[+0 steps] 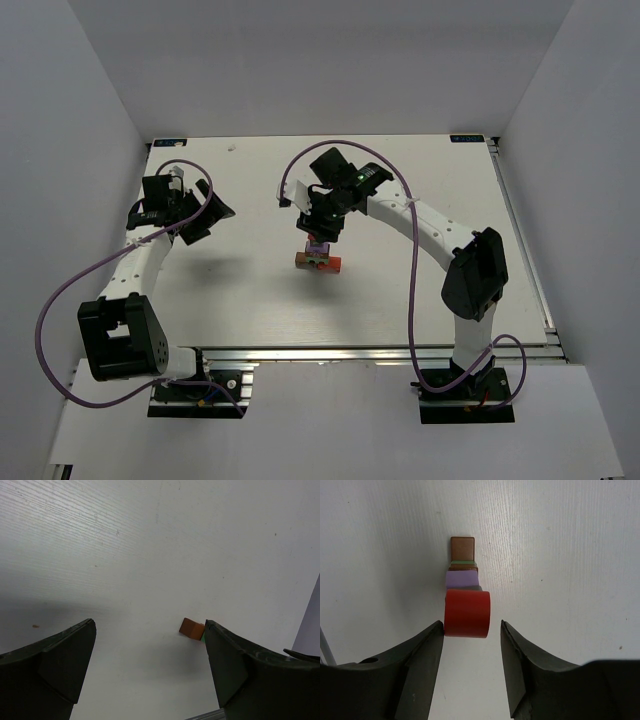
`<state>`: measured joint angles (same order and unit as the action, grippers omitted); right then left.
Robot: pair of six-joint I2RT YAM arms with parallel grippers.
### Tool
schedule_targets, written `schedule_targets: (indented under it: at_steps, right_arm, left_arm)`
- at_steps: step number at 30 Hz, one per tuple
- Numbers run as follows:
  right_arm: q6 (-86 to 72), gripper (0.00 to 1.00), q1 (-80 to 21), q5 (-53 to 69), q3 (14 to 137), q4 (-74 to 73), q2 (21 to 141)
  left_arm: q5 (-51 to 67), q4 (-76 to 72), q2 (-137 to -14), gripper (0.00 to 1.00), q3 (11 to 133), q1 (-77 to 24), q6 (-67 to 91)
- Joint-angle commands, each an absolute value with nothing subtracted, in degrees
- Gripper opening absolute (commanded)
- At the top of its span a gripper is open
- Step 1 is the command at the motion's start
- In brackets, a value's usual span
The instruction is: Build the wood block tower
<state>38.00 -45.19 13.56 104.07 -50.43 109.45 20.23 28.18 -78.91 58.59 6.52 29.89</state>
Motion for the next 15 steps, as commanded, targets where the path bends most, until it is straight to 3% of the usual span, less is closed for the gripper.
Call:
schedule_targets:
  at_steps: [1,15]
  right_arm:
    - [38.5,0.55,-45.62,12.83,103.45,-49.04,106.44]
    - [38.5,0.55,-45.62,12.13,103.18,-48.95,106.08]
  left_arm:
    - [21.27,27.07,-77.43,0.98,58.36,6.42,29.18]
    - [21.53,26.98,-77.34,0.98,58.27,6.5,29.18]
